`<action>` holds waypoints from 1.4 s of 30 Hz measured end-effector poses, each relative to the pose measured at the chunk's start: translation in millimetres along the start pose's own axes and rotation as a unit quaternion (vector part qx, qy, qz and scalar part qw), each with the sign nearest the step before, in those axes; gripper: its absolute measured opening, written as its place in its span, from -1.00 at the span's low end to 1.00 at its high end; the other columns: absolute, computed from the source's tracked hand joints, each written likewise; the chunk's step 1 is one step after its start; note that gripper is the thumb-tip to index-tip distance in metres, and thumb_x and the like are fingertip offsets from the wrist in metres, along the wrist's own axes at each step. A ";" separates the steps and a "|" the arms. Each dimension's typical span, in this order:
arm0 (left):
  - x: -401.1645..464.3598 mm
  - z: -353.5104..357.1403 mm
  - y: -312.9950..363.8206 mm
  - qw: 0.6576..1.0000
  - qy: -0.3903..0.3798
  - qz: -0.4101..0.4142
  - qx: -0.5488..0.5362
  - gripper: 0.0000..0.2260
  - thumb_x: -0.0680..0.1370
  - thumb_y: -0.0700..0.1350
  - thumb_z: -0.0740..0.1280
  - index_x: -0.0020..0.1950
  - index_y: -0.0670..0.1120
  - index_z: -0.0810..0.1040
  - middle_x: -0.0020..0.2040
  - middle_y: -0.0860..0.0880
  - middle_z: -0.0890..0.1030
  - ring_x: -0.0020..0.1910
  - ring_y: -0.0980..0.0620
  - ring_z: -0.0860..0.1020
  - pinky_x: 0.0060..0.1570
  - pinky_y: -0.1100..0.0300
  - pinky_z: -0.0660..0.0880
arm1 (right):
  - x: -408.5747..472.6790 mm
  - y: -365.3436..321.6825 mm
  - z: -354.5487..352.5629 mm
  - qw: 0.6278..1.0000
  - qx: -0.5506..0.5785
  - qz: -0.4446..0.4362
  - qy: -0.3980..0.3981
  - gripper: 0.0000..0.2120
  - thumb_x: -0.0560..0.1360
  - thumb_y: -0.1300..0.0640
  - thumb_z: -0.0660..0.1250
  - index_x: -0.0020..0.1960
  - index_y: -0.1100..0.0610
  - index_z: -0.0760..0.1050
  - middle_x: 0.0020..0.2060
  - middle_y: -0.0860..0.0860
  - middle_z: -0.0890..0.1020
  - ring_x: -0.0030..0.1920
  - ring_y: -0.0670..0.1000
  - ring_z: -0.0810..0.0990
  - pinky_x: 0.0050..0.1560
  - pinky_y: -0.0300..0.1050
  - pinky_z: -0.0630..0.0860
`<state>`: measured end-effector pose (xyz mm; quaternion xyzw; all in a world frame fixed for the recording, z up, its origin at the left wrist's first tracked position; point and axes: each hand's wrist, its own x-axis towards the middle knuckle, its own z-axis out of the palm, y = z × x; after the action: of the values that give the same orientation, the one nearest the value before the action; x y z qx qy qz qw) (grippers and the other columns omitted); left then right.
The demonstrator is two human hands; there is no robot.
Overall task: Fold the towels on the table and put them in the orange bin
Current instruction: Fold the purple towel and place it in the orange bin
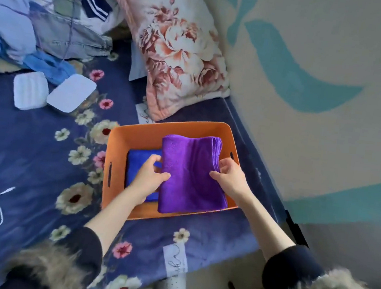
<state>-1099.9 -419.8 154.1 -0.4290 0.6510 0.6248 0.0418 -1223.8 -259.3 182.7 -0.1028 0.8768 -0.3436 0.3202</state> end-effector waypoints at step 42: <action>187.6 75.0 -124.5 0.728 -0.102 0.185 0.653 0.08 0.25 0.53 0.16 0.42 0.03 -0.43 0.41 -0.09 -0.46 0.39 -0.08 -0.48 0.32 -0.18 -0.43 | 192.4 110.8 99.2 0.692 -0.692 -0.075 -0.190 0.24 0.32 -0.36 0.34 0.35 0.18 -0.59 0.42 0.27 -0.41 0.44 0.27 -0.40 0.38 0.19 -0.39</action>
<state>-1177.8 -432.6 -69.6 -0.1014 0.9565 0.0813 0.2612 -1305.5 -307.3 -41.2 -0.4235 0.7764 0.3648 0.2912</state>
